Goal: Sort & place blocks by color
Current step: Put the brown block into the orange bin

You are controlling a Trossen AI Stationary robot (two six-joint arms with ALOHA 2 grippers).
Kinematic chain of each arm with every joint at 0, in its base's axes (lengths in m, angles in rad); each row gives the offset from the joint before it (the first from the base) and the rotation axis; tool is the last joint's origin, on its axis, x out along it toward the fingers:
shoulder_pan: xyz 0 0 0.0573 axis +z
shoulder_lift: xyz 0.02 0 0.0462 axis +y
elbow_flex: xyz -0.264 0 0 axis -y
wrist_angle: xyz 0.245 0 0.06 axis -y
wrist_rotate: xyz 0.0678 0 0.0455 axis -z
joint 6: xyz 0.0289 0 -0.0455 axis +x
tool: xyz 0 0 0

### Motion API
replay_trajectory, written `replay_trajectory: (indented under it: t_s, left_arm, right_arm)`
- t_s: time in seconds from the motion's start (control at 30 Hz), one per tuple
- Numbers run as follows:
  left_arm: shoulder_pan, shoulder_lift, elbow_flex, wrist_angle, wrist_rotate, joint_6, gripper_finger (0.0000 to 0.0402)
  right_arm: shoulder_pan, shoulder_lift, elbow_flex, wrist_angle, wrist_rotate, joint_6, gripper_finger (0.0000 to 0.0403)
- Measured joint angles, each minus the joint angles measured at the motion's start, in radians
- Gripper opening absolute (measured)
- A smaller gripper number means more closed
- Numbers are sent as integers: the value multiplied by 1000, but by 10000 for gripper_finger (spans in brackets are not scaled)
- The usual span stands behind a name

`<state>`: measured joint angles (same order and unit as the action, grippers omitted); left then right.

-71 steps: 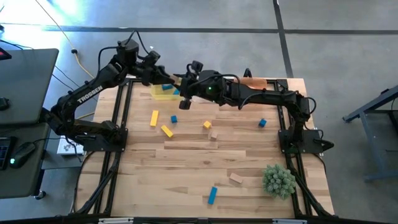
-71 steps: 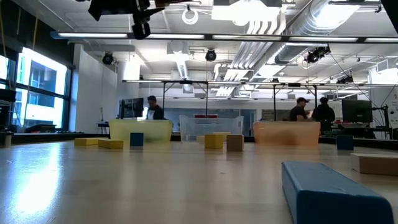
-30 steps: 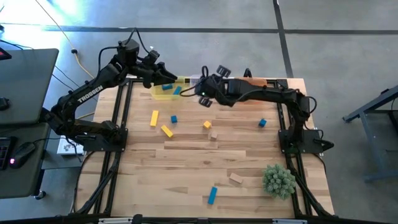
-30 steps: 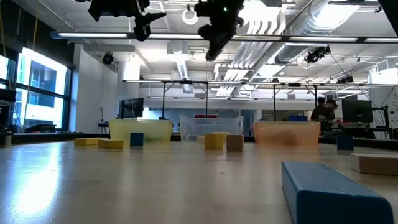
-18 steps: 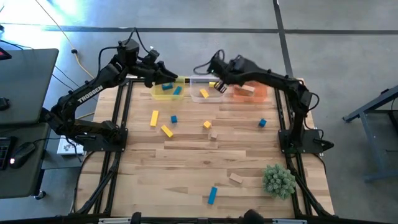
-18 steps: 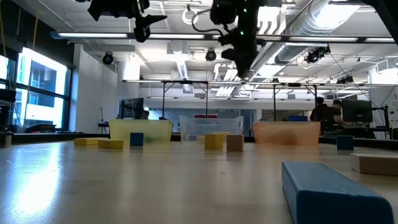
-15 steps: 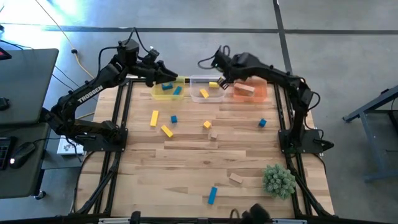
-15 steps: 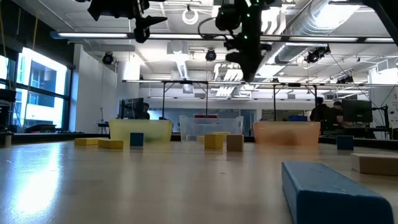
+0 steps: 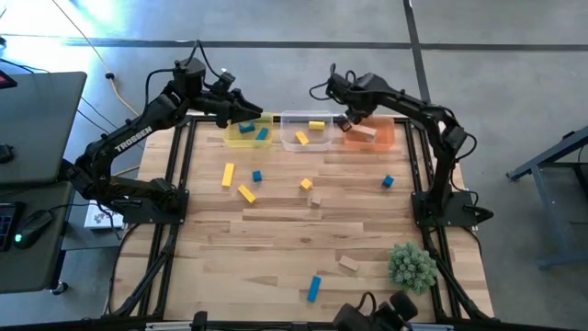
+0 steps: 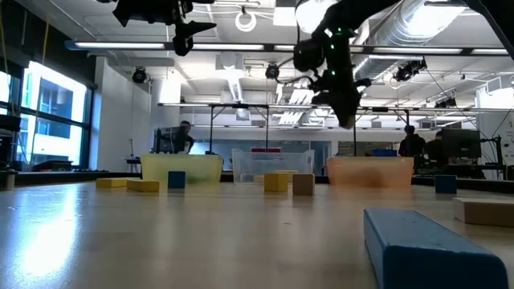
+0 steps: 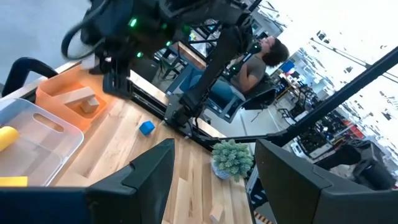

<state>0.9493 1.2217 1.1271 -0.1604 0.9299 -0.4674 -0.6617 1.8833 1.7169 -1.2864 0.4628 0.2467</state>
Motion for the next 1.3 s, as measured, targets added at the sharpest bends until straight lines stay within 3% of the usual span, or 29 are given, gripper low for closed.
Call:
replay_trajectory:
  t_s: [0.33, 0.7, 0.93, 1.3]
  left_arm:
    - [-3, 16, 0, 0, -54, 0, 213]
    - [-5, 56, 0, 0, -69, -1, 213]
    - [-32, 57, 0, 1, -233, 3, 213]
    - [-144, 57, 0, 1, -462, 146, 213]
  right_arm:
    - [-4, -5, -165, 70, -21, -17, 106]
    - [-90, -107, -332, 160, -96, -3, 116]
    - [-138, -124, -378, 186, -144, -14, 128]
    - [-145, -124, -378, 191, -154, -61, 147]
